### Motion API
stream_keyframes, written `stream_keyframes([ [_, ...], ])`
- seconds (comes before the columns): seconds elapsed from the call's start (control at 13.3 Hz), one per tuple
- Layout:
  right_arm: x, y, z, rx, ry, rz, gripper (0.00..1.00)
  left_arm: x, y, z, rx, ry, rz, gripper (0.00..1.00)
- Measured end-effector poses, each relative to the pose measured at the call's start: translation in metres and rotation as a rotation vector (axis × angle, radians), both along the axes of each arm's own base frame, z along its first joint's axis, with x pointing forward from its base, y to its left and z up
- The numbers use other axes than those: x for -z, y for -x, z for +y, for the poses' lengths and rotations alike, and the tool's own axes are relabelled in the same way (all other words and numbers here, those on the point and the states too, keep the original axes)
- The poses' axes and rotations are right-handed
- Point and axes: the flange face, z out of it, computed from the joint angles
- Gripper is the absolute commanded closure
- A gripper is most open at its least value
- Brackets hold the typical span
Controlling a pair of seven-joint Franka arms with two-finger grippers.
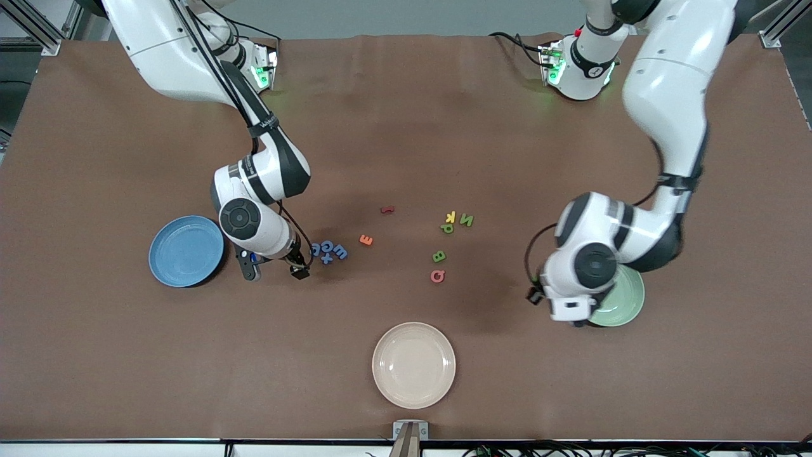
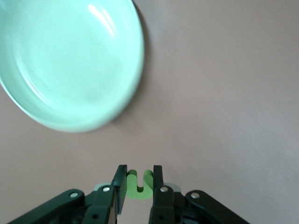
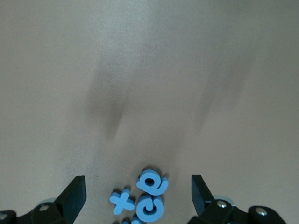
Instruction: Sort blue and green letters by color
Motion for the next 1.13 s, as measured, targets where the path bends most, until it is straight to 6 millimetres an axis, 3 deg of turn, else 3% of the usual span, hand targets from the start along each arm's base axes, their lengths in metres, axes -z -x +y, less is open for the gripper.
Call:
stream_keyframes([
  [0.15,0.006,0.001,0.006,0.031,-0.002,-0.009,0.01,0.01,-0.007,0.06,0.029,0.014,0.027,0.99],
  [0.3,0.01,0.003,0.009,0.033,-0.002,-0.008,0.0,0.029,-0.01,0.103,0.049,0.034,0.033,0.92],
  [0.38,0.013,0.005,0.011,0.027,0.0,-0.002,0.0,0.041,-0.01,0.118,0.064,0.046,0.03,0.61],
  [0.45,0.017,0.008,0.012,0.015,0.002,0.005,0.0,0.052,-0.01,0.131,0.079,0.057,0.029,0.16],
  [0.53,0.02,0.011,0.013,0.0,0.001,0.006,0.0,0.061,-0.009,0.143,0.091,0.065,0.032,0.0],
  [0.68,0.03,0.017,0.012,-0.035,-0.01,-0.017,0.0,0.066,-0.009,0.153,0.103,0.072,0.035,0.0],
  [0.83,0.043,0.027,0.008,-0.044,-0.013,-0.025,0.06,0.058,-0.008,0.137,0.124,0.078,0.041,0.0],
  [0.9,0.048,0.032,0.006,-0.044,-0.011,-0.02,0.12,0.049,-0.005,0.119,0.146,0.077,0.052,0.0],
  [1.06,0.052,0.036,0.006,-0.046,-0.01,-0.018,0.22,0.025,0.006,0.059,0.148,0.058,0.064,0.01],
  [1.13,0.05,0.035,0.006,-0.046,-0.013,-0.024,0.22,0.017,0.017,0.016,0.134,0.044,0.064,0.01],
])
